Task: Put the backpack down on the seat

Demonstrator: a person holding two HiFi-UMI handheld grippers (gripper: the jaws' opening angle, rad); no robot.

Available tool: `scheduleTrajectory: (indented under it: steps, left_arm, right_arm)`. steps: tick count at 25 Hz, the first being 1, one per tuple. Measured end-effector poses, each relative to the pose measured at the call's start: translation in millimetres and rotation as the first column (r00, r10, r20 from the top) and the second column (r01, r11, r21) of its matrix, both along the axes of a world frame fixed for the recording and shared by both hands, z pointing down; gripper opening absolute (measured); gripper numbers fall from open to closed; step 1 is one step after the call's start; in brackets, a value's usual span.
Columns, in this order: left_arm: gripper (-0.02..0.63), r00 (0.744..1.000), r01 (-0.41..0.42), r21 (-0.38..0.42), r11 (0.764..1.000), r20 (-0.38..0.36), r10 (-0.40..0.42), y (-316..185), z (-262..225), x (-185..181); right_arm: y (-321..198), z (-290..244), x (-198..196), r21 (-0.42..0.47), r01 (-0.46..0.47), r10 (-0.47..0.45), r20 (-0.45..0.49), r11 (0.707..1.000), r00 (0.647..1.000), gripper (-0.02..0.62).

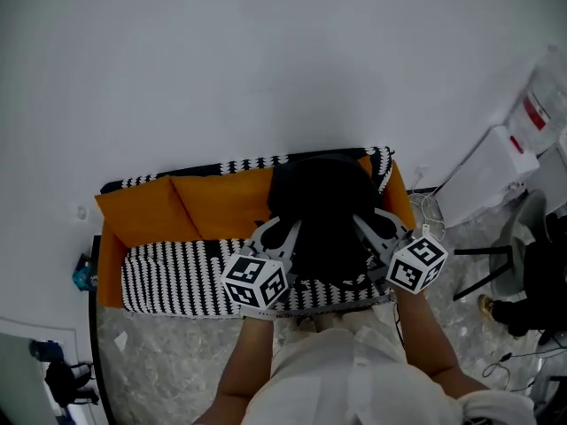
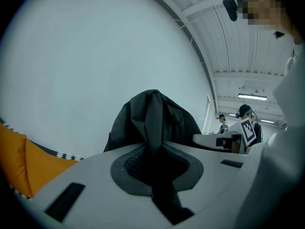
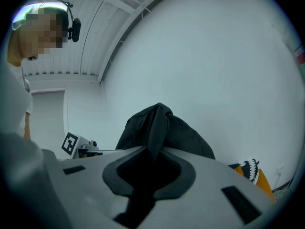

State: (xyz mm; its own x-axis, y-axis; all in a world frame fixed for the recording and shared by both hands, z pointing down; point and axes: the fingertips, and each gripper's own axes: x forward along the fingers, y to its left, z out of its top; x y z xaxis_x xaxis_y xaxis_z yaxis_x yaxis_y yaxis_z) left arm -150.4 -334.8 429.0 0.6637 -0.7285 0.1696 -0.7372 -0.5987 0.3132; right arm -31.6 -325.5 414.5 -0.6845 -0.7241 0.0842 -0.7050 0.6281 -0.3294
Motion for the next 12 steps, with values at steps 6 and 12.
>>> scheduleTrajectory:
  steps: [6, 12]
  left_arm:
    - [0.055, 1.0, 0.013, -0.07, 0.997, 0.019, -0.012, -14, 29, 25]
    - [0.055, 1.0, 0.025, -0.153, 0.988, 0.007, -0.024, -24, 69, 40]
  right_arm:
    - [-17, 30, 24, -0.076, 0.051, -0.051, 0.001, 0.996, 0.999, 0.048]
    - [-33, 65, 39, -0.138, 0.094, -0.099, -0.035, 0.986, 0.994, 0.049]
